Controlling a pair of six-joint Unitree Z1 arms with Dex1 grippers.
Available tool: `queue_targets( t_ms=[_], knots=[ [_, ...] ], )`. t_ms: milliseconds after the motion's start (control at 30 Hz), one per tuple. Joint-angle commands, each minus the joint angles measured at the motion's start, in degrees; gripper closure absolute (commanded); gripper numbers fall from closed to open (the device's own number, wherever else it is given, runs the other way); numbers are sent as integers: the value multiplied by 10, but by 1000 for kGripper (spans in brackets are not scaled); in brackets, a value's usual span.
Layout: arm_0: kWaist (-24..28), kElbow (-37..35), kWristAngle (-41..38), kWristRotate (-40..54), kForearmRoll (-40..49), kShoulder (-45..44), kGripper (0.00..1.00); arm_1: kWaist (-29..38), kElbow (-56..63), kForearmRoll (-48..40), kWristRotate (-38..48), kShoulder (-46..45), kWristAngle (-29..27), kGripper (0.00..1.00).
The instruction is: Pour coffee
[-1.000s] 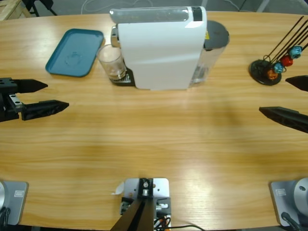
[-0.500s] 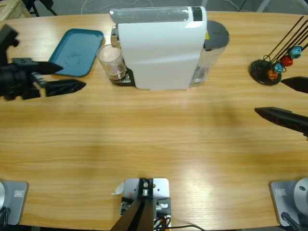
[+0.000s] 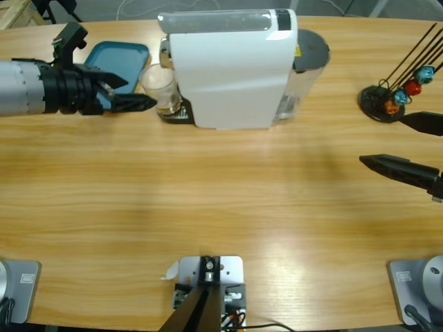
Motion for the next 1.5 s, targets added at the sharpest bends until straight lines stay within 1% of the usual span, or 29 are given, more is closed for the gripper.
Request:
queue_targets(
  t_ms=[33, 233, 467, 967, 1033, 1133, 1167, 1200, 1233, 1267, 1367, 1400, 1433, 1500],
  knots=[
    [13, -23, -28, 16, -10, 74, 0, 6, 17, -5, 11, 13, -1, 0],
    [18, -37, -37, 23, -11, 96, 0, 6, 17, -5, 11, 13, -2, 0],
    [34, -62, -52, 32, -11, 115, 0, 6, 17, -6, 12, 13, -2, 0],
    [45, -95, -79, 39, -11, 169, 1, 6, 17, -6, 13, 13, -5, 0],
    [47, -97, -81, 40, -11, 174, 36, 6, 17, -6, 13, 14, -6, 0],
    [50, -99, -83, 43, -11, 178, 185, 6, 17, -6, 13, 14, -6, 0],
    [50, -100, -84, 44, -11, 181, 249, 6, 17, -6, 13, 15, -6, 0],
    [51, -100, -85, 45, -11, 183, 279, 6, 17, -6, 13, 16, -6, 0],
    [53, -101, -89, 46, -11, 186, 332, 6, 17, -6, 13, 16, -6, 0],
    [56, -101, -95, 47, -11, 190, 356, 6, 17, -6, 13, 16, -6, 0],
    [58, -100, -97, 47, -11, 193, 370, 6, 17, -7, 13, 18, -6, 0],
    [59, -100, -97, 48, -11, 194, 428, 6, 17, -7, 13, 19, -6, 0],
    [61, -100, -97, 48, -11, 193, 442, 6, 17, -7, 13, 19, -6, 0],
    [62, -100, -98, 48, -11, 193, 443, 6, 17, -7, 13, 20, -6, 0]
  ],
)
